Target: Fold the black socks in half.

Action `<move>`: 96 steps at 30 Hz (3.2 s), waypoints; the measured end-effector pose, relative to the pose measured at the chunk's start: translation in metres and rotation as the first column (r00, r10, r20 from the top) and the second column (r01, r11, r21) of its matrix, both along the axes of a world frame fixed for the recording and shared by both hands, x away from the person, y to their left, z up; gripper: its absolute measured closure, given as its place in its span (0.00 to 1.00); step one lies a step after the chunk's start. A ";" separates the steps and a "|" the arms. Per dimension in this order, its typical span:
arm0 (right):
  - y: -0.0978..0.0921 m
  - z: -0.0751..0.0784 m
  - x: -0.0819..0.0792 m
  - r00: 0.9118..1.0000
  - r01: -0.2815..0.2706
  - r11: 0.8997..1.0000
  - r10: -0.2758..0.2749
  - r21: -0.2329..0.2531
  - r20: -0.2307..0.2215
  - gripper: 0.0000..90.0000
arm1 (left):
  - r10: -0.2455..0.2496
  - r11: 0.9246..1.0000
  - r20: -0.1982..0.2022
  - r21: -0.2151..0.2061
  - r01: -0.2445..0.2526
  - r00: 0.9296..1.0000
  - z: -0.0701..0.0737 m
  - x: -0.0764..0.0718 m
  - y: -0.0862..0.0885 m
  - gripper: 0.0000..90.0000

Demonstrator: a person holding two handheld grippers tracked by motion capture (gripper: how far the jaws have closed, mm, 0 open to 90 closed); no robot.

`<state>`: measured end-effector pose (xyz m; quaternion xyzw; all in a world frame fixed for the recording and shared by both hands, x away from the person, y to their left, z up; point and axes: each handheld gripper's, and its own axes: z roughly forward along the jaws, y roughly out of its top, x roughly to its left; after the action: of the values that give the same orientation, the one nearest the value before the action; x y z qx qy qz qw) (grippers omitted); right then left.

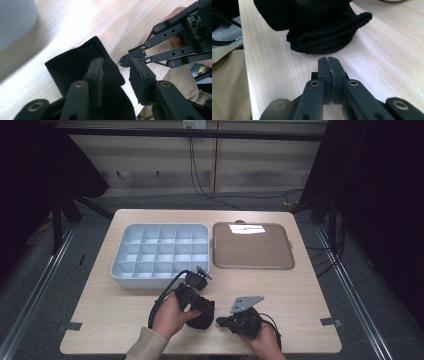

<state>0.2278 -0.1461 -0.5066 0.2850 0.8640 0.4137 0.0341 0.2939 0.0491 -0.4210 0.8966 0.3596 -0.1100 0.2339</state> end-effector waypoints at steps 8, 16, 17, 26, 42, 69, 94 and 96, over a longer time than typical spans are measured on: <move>0.000 0.000 0.000 1.000 0.000 1.000 0.000 0.000 -0.002 0.99 | 0.004 1.000 0.017 0.003 -0.004 1.000 0.003 0.001 0.003 0.59; 0.000 0.000 0.000 1.000 -0.001 1.000 0.001 0.002 -0.003 0.99 | 0.024 1.000 0.019 -0.003 -0.024 1.000 0.007 0.002 0.008 0.56; 0.000 0.000 0.000 1.000 -0.001 1.000 0.001 0.001 -0.003 0.99 | 0.025 1.000 0.021 -0.001 -0.025 0.999 0.007 0.002 0.008 0.56; 0.000 0.000 0.000 1.000 -0.002 1.000 0.002 -0.002 0.000 0.99 | 0.024 1.000 0.020 0.015 -0.024 1.000 0.006 0.005 0.016 0.54; 0.001 0.000 0.000 1.000 -0.003 1.000 0.003 -0.006 0.009 0.99 | 0.090 0.996 0.037 0.015 -0.091 0.995 -0.001 0.007 0.036 0.46; 0.008 0.000 0.004 1.000 -0.022 1.000 0.022 -0.014 0.018 0.99 | 0.157 0.987 -0.009 0.029 -0.157 0.987 -0.026 0.012 0.059 0.45; 0.013 0.000 0.007 0.999 -0.028 1.000 0.029 -0.014 0.032 0.99 | 0.169 0.986 -0.039 0.000 -0.169 0.985 -0.037 0.012 0.054 0.45; 0.014 -0.001 0.007 0.999 -0.028 1.000 0.028 -0.009 0.031 0.99 | 0.160 0.987 -0.053 -0.007 -0.161 0.986 -0.038 0.011 0.052 0.44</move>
<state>0.2349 -0.1325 -0.5071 0.2663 0.8691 0.4146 0.0430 0.3054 0.1013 -0.4590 0.8602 0.4361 -0.1159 0.2374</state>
